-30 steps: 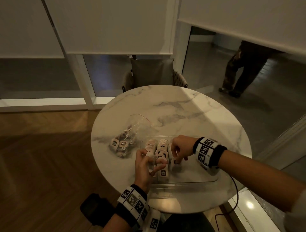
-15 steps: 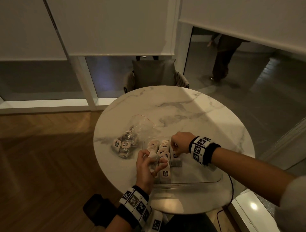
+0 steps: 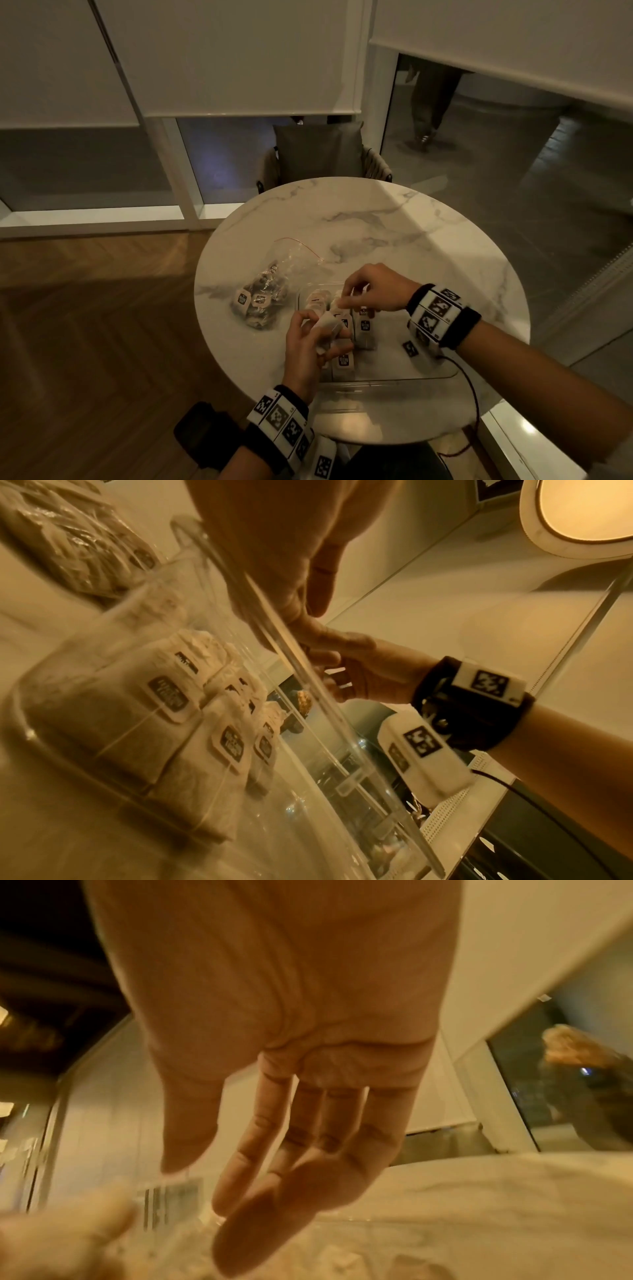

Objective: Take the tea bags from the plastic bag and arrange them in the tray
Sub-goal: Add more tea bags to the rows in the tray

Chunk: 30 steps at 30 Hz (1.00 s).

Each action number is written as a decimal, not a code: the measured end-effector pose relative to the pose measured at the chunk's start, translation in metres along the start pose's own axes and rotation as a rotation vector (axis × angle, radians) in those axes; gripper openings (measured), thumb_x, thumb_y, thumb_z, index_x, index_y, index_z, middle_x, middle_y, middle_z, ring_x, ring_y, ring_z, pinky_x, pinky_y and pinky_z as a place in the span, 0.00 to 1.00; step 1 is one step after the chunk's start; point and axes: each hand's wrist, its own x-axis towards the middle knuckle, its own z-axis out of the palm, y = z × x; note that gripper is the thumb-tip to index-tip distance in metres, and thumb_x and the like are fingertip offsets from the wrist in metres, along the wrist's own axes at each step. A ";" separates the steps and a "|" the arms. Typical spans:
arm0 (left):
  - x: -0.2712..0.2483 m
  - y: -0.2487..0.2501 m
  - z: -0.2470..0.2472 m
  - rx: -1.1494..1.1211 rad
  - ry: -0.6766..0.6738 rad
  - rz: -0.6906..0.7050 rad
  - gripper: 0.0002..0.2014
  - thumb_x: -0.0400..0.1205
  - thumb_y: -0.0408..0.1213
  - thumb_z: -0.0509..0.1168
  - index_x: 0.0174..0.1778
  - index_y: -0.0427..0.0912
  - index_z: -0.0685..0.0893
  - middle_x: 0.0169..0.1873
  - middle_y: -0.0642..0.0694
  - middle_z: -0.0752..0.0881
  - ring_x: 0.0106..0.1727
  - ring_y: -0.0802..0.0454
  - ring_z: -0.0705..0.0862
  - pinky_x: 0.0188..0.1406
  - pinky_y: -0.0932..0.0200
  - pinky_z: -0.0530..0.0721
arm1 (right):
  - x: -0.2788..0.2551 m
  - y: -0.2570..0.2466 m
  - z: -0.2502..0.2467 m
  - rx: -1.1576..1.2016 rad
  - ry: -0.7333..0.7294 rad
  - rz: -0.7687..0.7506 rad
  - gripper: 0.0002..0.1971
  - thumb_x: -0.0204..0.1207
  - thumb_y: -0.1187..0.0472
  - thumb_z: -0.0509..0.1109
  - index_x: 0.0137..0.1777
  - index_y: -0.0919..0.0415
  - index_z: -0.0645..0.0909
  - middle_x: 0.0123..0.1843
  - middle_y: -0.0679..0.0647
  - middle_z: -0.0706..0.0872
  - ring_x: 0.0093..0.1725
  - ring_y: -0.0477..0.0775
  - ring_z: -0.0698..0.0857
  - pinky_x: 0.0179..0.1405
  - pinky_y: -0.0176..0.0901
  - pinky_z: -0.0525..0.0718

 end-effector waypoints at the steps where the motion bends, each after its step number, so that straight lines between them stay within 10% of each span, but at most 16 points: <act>1: 0.000 0.000 0.000 0.013 -0.005 0.009 0.11 0.82 0.19 0.59 0.49 0.40 0.71 0.48 0.28 0.88 0.42 0.36 0.90 0.32 0.54 0.89 | -0.006 -0.004 0.002 0.091 -0.007 -0.032 0.13 0.76 0.49 0.76 0.49 0.59 0.89 0.39 0.51 0.89 0.26 0.37 0.83 0.29 0.31 0.81; 7: -0.002 -0.003 0.000 0.045 -0.007 0.074 0.14 0.80 0.22 0.68 0.57 0.36 0.74 0.52 0.31 0.90 0.43 0.36 0.91 0.36 0.55 0.89 | -0.033 -0.001 0.018 0.168 0.073 -0.088 0.07 0.70 0.57 0.82 0.40 0.57 0.87 0.36 0.49 0.89 0.28 0.44 0.86 0.33 0.35 0.85; 15: 0.007 -0.015 0.003 0.067 0.073 0.111 0.09 0.81 0.27 0.69 0.49 0.22 0.81 0.46 0.28 0.88 0.52 0.33 0.90 0.46 0.52 0.90 | -0.061 -0.005 0.048 -0.043 0.583 -0.046 0.07 0.66 0.54 0.77 0.37 0.48 0.81 0.37 0.41 0.83 0.34 0.42 0.81 0.32 0.38 0.81; 30: 0.005 -0.014 -0.002 0.142 -0.129 0.103 0.11 0.82 0.25 0.67 0.59 0.32 0.88 0.51 0.35 0.91 0.52 0.39 0.91 0.46 0.51 0.91 | -0.063 -0.001 0.073 0.256 0.591 -0.090 0.13 0.62 0.74 0.77 0.37 0.54 0.85 0.40 0.43 0.85 0.39 0.44 0.85 0.32 0.29 0.80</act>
